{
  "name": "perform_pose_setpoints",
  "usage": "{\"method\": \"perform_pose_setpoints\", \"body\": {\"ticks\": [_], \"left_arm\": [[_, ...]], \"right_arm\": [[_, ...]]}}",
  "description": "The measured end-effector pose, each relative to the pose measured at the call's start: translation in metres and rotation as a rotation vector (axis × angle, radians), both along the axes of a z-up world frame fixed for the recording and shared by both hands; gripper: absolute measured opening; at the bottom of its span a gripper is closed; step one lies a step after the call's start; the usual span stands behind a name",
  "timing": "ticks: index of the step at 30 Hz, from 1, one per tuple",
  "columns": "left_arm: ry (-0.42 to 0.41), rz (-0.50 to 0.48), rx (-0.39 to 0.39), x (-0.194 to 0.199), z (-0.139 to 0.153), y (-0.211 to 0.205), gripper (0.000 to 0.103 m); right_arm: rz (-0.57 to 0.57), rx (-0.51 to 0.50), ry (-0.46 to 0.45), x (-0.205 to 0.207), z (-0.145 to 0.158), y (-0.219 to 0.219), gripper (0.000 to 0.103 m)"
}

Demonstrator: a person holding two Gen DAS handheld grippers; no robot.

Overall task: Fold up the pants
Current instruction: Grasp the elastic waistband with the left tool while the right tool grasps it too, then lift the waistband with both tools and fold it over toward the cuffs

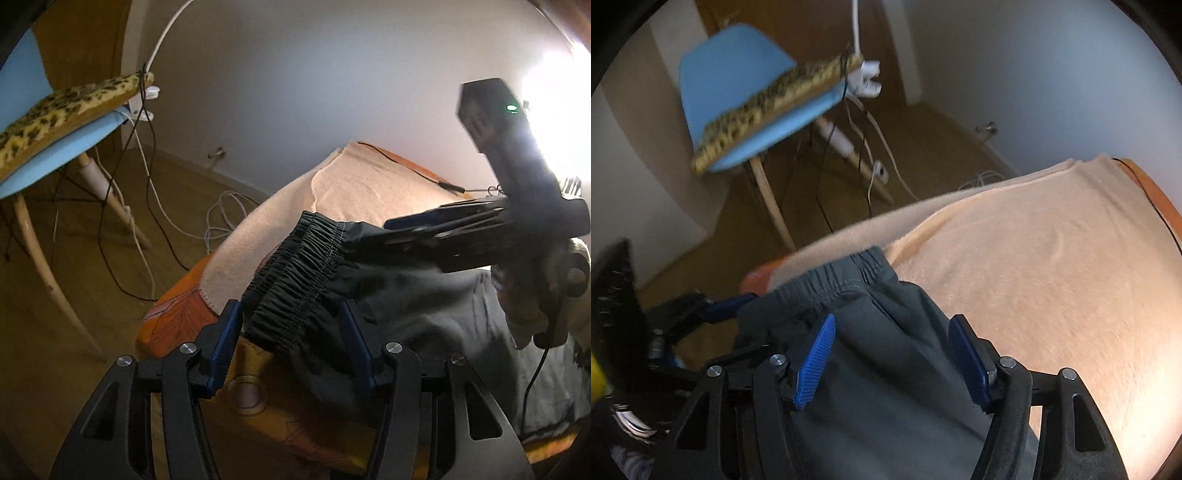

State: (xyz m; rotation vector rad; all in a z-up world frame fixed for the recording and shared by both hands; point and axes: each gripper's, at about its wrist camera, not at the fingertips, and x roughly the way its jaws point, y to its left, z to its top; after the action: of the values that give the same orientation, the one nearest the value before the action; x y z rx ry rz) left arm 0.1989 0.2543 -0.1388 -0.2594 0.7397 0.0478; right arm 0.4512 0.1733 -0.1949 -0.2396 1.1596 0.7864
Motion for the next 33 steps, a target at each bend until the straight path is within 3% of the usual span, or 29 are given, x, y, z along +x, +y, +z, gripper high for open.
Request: {"method": "perform_pose_setpoints", "body": {"ticks": [1,2,3,4,5,11,17,20,24,26,28,32,33], "left_arm": [[-0.003,0.000,0.000,0.000,0.000,0.001,0.054],[-0.005,0.000,-0.006,-0.001,-0.001,0.003,0.054],[-0.009,0.001,-0.020,-0.002,-0.001,0.006,0.054],[-0.011,0.003,-0.030,-0.002,0.000,0.008,0.054],[-0.014,0.006,-0.039,-0.003,0.000,0.011,0.054],[-0.027,0.013,-0.074,0.001,0.001,0.021,0.061],[0.001,-0.014,-0.043,0.014,-0.003,0.011,0.061],[0.011,-0.020,-0.051,0.019,-0.004,0.010,0.061],[0.024,-0.004,-0.146,0.026,-0.011,0.018,0.060],[0.015,0.007,-0.147,0.027,-0.011,0.016,0.054],[0.008,0.021,-0.152,0.027,-0.011,0.015,0.038],[-0.027,0.039,-0.173,0.024,-0.008,0.015,0.024],[-0.044,0.033,-0.156,0.022,-0.004,0.012,0.020]], "right_arm": [[0.016,0.003,0.030,0.001,-0.006,0.003,0.028],[0.022,0.010,0.045,-0.001,-0.009,0.002,0.020],[0.022,0.016,0.032,-0.005,-0.008,0.002,0.018],[0.031,0.019,0.023,-0.008,-0.005,0.001,0.007],[0.040,0.018,0.015,-0.010,-0.004,0.001,0.002],[0.011,0.018,-0.079,-0.009,0.020,-0.020,0.000],[0.002,-0.076,-0.095,-0.004,0.003,-0.003,0.000],[-0.029,-0.074,-0.092,0.001,-0.001,-0.007,0.000],[-0.064,-0.072,-0.095,0.005,-0.004,-0.015,0.000],[-0.068,-0.064,-0.090,0.004,-0.007,-0.018,0.000],[-0.074,-0.053,-0.094,0.005,-0.007,-0.019,0.000],[-0.092,-0.030,-0.089,0.006,-0.001,-0.022,0.003],[-0.107,-0.031,-0.106,0.005,0.005,-0.025,0.017]]}}
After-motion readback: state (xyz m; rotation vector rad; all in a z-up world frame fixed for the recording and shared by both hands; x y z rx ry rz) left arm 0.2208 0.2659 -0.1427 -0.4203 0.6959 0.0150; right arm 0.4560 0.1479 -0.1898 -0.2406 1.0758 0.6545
